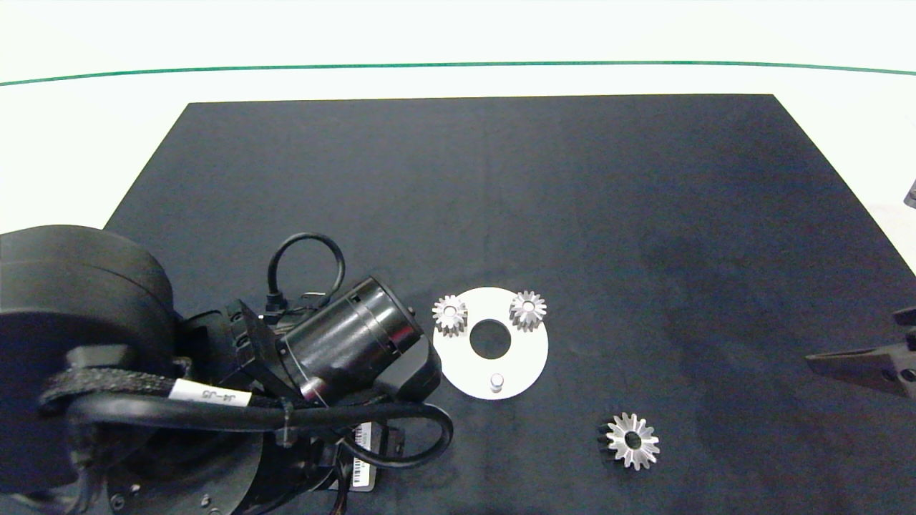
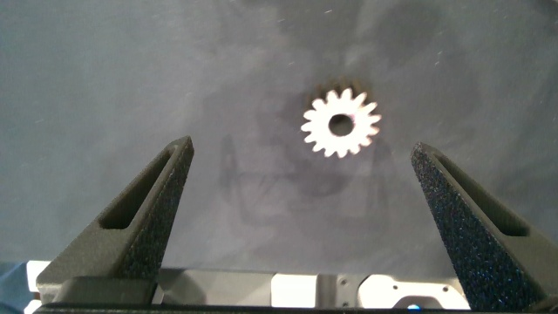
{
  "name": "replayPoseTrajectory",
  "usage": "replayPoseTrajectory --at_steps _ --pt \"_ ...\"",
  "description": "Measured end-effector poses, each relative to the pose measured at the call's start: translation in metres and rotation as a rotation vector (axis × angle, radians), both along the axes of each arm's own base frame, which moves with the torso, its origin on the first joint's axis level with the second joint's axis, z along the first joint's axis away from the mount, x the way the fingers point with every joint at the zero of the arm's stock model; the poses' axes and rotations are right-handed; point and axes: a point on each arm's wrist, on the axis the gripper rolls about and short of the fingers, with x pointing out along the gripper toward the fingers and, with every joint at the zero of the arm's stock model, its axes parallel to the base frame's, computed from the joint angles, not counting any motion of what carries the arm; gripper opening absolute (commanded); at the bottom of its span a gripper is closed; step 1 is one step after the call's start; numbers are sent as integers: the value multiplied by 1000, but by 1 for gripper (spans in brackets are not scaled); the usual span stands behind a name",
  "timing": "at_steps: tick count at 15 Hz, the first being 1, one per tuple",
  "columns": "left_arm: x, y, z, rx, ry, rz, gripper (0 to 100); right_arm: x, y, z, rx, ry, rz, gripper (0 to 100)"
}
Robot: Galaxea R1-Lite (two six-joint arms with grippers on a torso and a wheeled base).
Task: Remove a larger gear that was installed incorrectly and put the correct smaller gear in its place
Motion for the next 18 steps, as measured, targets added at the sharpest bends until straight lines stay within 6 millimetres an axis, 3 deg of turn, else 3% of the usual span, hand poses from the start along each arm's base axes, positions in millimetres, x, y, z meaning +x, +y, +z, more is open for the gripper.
replayPoseTrajectory --at_steps 10,18 --pt "5 -5 -32 -30 -7 5 100 1 -1 0 8 2 1 100" --pt "9 -11 -45 -41 9 -2 98 2 -1 -1 10 6 4 100"
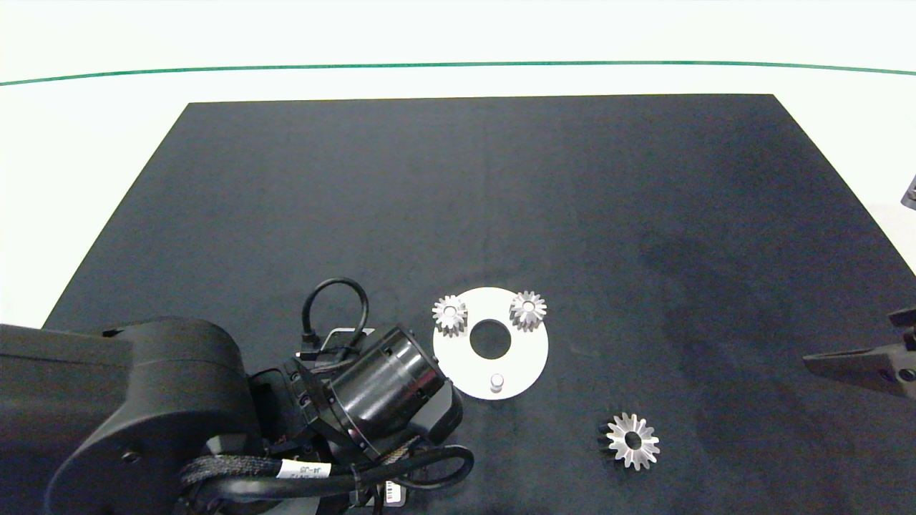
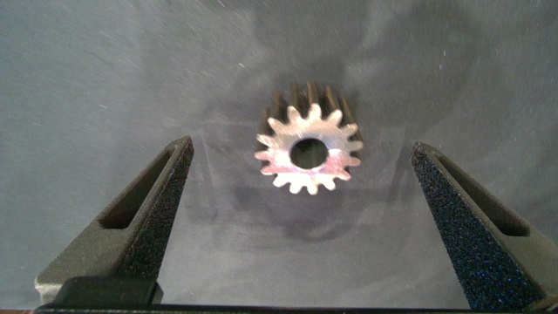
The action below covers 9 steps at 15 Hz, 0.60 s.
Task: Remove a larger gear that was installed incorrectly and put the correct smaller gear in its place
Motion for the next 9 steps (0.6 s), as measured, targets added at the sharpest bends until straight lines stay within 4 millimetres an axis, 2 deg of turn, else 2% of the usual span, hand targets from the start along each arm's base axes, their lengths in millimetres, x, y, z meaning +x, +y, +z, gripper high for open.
replayPoseTrajectory --at_steps 9 --pt "2 -3 -4 -25 -1 -5 80 2 -2 -1 4 7 3 100"
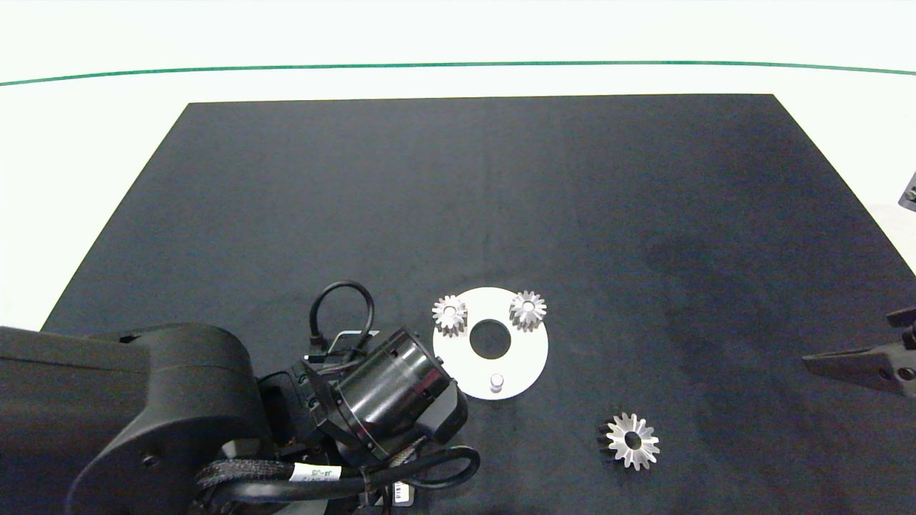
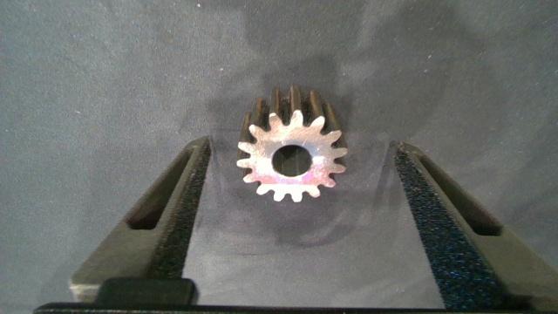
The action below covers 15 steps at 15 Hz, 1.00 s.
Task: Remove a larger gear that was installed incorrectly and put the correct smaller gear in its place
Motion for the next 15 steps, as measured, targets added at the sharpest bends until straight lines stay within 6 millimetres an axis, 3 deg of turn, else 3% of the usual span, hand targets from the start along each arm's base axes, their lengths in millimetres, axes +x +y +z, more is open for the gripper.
replayPoseTrajectory --at_steps 15 --pt "3 -2 0 -30 -7 -2 50 5 -4 1 18 -15 -8 100"
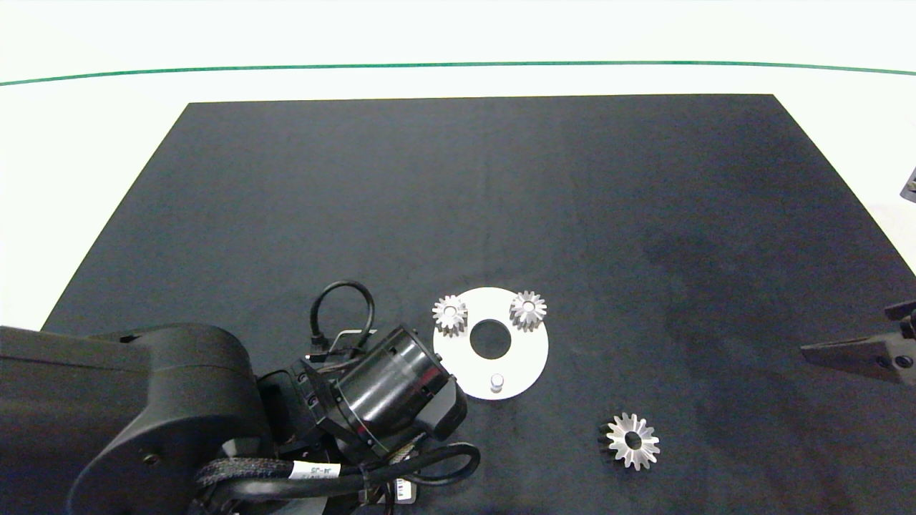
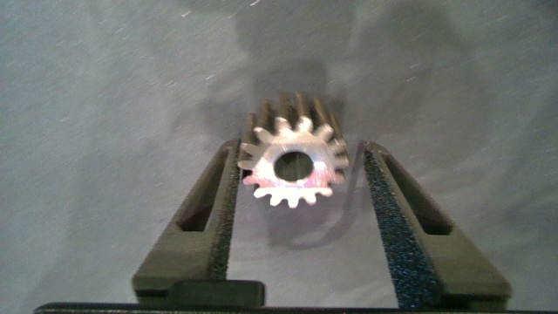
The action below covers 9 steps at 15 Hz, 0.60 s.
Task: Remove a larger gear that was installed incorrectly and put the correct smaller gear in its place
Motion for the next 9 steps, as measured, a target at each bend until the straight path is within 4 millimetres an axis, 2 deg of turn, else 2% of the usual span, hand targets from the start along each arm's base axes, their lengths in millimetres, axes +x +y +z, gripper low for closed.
replayPoseTrajectory --at_steps 5,9 --pt "3 -3 -5 12 6 2 49 1 -2 0 10 2 3 100" --pt "3 -4 -5 12 5 4 41 1 -2 0 6 2 6 100"
